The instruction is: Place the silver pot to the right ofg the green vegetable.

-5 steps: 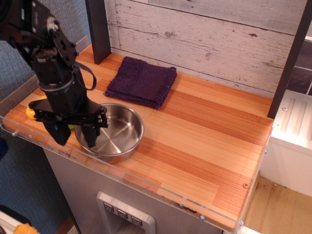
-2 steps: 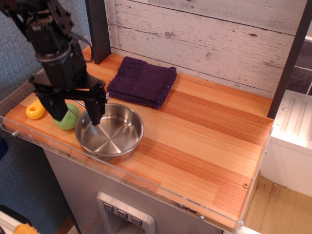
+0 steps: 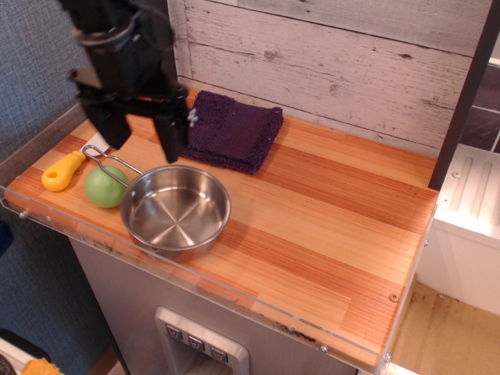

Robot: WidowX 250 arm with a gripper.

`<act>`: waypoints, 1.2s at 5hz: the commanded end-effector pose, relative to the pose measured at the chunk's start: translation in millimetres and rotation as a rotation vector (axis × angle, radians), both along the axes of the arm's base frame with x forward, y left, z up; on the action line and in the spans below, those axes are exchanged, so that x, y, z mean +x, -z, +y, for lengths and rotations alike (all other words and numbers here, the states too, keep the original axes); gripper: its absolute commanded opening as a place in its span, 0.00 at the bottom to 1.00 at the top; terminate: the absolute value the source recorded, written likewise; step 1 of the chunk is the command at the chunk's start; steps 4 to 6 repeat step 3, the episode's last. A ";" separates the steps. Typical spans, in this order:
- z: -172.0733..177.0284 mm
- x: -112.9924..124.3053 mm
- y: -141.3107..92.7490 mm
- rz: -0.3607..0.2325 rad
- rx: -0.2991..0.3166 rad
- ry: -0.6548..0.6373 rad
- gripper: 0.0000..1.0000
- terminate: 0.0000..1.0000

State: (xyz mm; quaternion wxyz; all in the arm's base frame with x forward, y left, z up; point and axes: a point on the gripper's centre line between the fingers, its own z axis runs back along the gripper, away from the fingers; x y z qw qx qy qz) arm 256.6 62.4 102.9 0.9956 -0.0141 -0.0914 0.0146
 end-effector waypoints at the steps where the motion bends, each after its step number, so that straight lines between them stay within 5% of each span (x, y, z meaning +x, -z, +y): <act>1: -12.2 11.9 -9.5 0.014 0.037 0.105 1.00 0.00; 2: -12.2 11.9 -9.5 0.014 0.037 0.105 1.00 0.00; 3: -12.2 11.9 -9.5 0.014 0.037 0.105 1.00 1.00; 6: -12.2 11.9 -9.5 0.014 0.037 0.105 1.00 1.00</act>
